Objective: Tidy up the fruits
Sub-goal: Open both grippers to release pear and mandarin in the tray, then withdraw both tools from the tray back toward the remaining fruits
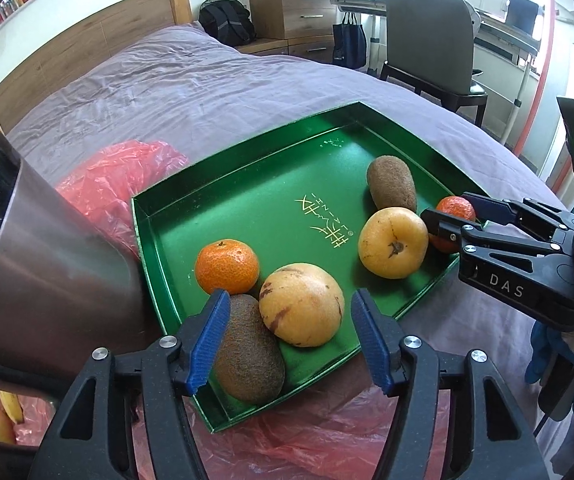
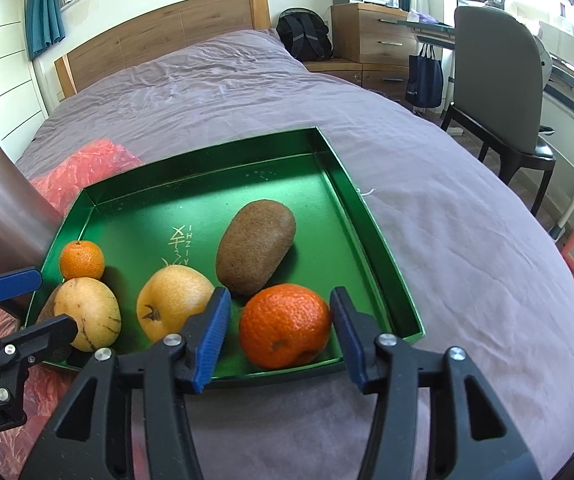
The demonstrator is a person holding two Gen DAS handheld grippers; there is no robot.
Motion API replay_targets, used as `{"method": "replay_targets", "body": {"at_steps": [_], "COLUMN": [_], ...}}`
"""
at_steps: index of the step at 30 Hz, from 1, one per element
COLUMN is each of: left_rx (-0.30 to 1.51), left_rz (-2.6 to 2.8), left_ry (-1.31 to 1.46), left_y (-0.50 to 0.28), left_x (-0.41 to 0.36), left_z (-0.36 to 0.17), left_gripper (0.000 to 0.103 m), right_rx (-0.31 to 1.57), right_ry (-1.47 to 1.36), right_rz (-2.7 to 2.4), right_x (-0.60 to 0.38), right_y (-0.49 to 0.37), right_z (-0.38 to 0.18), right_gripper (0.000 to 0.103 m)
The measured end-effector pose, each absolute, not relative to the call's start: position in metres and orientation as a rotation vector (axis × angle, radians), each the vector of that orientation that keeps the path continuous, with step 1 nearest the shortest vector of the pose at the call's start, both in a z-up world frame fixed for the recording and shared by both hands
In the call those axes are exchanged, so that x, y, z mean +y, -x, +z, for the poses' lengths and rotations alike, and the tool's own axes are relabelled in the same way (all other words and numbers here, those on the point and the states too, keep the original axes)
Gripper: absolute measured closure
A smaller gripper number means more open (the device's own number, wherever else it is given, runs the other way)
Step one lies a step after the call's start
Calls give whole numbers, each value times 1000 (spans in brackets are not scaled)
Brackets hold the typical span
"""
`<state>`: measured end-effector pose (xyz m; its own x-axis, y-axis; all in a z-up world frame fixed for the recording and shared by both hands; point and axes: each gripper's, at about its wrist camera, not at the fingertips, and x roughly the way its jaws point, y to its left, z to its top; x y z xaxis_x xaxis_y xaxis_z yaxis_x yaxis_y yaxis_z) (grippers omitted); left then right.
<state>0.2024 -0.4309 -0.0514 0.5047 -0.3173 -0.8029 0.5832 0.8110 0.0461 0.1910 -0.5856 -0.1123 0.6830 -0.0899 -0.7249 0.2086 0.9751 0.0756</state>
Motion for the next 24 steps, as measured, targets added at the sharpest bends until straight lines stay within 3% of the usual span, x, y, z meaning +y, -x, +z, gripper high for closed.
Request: {"method": "replay_targets", "body": {"at_steps": [8, 18, 20, 24], "left_rx": [870, 820, 823, 822], "left_rz": [-578, -594, -587, -569], "left_ry": [-308, -312, -304, -302], "left_y": [-181, -135, -129, -117], "left_x": [-414, -388, -380, -365], "left_z": [-36, -20, -18, -15], "left_gripper": [43, 43, 43, 42], "right_rx": [778, 765, 765, 767], "right_ry": [-150, -130, -127, -118], "right_rz": [-162, -141, -136, -120], "right_x": [-573, -543, -537, -523], "right_y": [-174, -142, -135, -122], "right_z": [-92, -68, -65, -60], "right_gripper": [63, 58, 49, 49]}}
